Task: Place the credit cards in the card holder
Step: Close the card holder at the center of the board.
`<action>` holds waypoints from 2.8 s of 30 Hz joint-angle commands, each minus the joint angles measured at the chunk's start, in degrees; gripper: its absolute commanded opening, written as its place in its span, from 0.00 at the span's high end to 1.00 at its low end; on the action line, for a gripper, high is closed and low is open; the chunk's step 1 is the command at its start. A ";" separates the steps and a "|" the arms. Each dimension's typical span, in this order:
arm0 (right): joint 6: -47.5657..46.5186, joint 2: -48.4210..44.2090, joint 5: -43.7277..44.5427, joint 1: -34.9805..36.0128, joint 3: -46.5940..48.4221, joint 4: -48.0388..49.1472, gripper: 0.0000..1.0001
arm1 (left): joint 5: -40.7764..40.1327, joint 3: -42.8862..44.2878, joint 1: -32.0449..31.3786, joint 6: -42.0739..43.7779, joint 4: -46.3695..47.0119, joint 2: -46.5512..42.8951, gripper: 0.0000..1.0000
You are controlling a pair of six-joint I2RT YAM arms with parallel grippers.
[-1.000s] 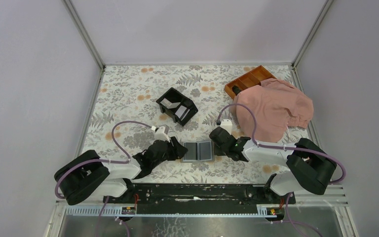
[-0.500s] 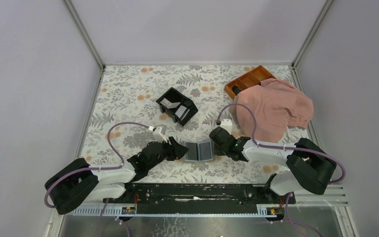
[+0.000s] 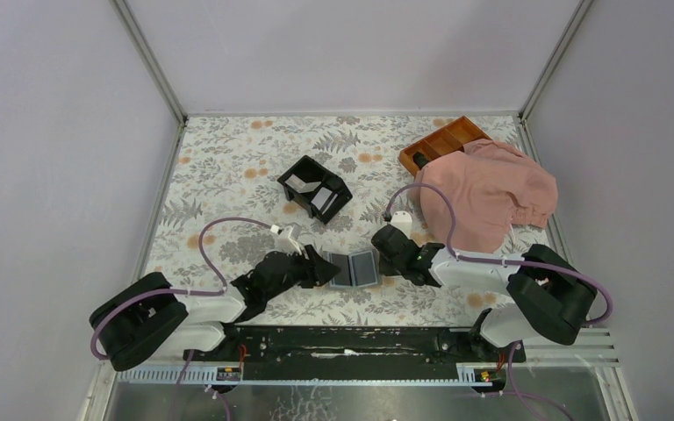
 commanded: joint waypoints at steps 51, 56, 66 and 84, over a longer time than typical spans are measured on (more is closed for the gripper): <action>-0.37 -0.12 -1.91 0.45 -0.58 2.34 0.70 | -5.35 3.46 -9.91 -12.73 30.79 23.78 0.69; -0.28 -0.04 -1.98 0.43 -0.75 2.82 0.70 | -4.98 4.79 -10.51 -12.14 28.86 24.88 0.81; -0.89 -1.39 -0.95 0.39 -0.56 1.82 0.69 | -7.13 8.81 -12.83 -12.56 18.70 26.52 0.94; -3.73 -6.45 1.95 0.39 1.50 -2.00 0.60 | -15.33 14.36 -15.81 -12.71 -3.00 23.06 0.96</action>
